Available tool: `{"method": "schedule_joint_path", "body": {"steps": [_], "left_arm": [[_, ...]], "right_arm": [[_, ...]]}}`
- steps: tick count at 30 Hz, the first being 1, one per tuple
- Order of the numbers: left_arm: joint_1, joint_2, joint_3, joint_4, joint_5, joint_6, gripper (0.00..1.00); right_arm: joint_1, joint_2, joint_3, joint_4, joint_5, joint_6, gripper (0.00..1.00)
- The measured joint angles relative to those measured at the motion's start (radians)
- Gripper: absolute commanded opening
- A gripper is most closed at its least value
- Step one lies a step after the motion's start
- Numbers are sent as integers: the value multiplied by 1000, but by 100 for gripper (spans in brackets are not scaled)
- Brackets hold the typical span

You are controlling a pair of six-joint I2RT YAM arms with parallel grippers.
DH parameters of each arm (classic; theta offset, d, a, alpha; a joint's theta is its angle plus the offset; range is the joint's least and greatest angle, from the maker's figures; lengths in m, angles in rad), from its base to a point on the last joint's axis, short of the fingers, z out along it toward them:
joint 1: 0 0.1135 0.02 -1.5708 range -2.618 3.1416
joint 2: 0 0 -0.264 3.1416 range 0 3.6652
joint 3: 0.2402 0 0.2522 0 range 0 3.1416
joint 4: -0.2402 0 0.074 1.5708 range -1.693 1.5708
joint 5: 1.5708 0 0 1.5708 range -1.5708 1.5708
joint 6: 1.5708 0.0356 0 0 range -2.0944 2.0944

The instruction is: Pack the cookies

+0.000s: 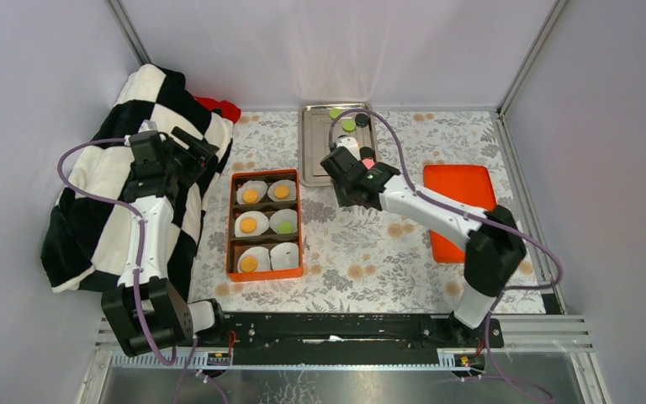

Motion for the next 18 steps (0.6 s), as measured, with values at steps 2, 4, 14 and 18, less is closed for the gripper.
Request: {"method": "schedule_joint_path", "body": {"steps": [2,4,14,18], "left_arm": [[0,4,0,-1,0,0,75],[0,11,0,-1,0,0,75],[0,24,0,-8,0,0,75],[0,24,1,-14,0,3,75]], "right_arm": [[28,-66,-2,-14,12,-9,0],[81,-141,-2,-29,22,-17,0],[376,-277,-21,-104,-38,-20,0],[476,-276,-75,-144,-61,-14,0]]}}
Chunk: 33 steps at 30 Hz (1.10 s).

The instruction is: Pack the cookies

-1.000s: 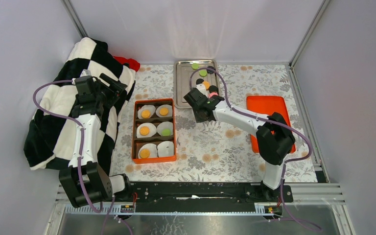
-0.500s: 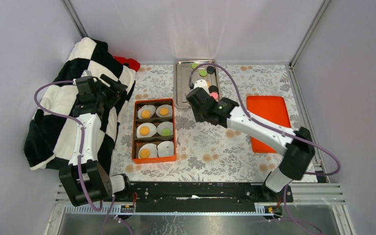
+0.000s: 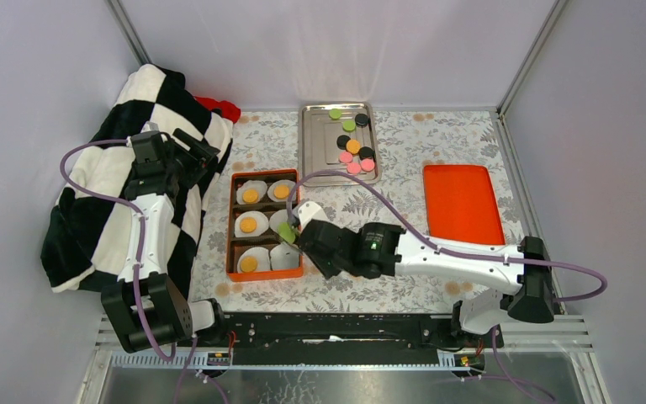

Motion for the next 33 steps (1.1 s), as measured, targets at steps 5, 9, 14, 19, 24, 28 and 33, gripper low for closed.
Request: {"method": "schedule_joint_path", "body": {"steps": [5,9,14,19,24,28,33], "left_arm": [[0,0,0,-2,0,5,75],[0,-1,0,-3,0,5,75],[0,-8,0,-6,0,8,75],[0,-17,1,-11,0,8,75],[0,-27,1,-14,0,8,75],[0,-29,1,-16,0,8,75],[0,-29,1,-18,0,13,76]], "right_arm": [[33,1,-71,-3,-12,29,0],[42,1,-100,1,-21,53,0],[80,-6,-106,-3,-13,74,0],[140,-50,-107,-7,4,87,0],[163,-87,-109,-27,13,105,5],[164,-79,-131,-34,28,115,25],[164,-30,-151,-31,39,130,37]]}}
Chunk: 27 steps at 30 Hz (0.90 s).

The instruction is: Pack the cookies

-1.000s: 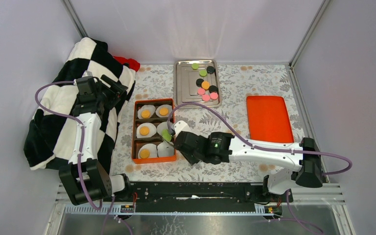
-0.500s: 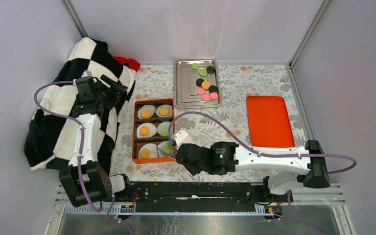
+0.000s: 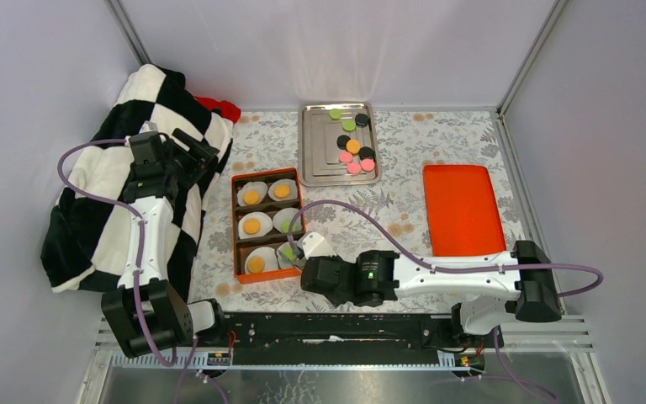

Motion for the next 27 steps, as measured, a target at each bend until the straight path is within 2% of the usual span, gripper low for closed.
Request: {"method": "schedule_joint_path", "body": {"steps": [4,12,13,15,16,23,27], "left_arm": [[0,0,0,0,0,5,76],[0,0,0,0,11,8,77],[0,0,0,0,13,8,77],[0,0,0,0,15,8,77],[0,-1,0,0,15,8,77],[0,-19,0,0,15,8,74],[0,-23,1,0,14,11,68]], "right_arm": [[0,12,-30,1,5,13,46],[0,0,-103,31,4,46,44],[0,0,-113,35,4,50,36],[0,0,-130,44,4,59,10],[0,-1,-138,50,6,65,1],[0,-24,-198,87,56,78,0],[0,-40,-193,78,113,78,0]]}}
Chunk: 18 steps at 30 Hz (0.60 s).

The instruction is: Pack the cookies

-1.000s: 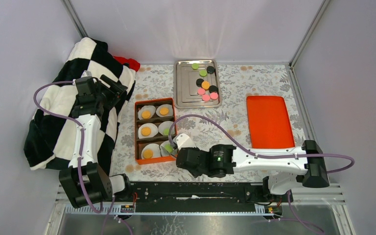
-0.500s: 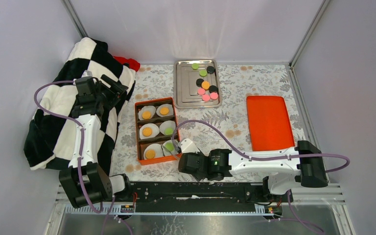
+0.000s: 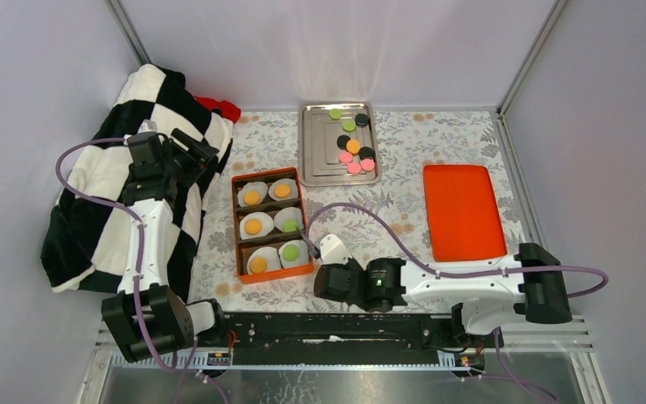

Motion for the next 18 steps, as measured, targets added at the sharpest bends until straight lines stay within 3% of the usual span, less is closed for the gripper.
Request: {"method": "schedule_joint_path", "body": {"steps": [6,9,13,18], "left_arm": [[-13,-5,2,0,-21,12,33],[-32,-5,3,2,-31,13,20],[-91,17,18,3,-51,11,11],[-162,52,33,4,-91,16,2]], "right_arm": [[1,-118,126,-77,179,-1,0],[-52,-161,236,-83,281,-23,0],[-336,-133,335,-35,295,-83,0],[-683,81,416,1,217,-178,0]]}}
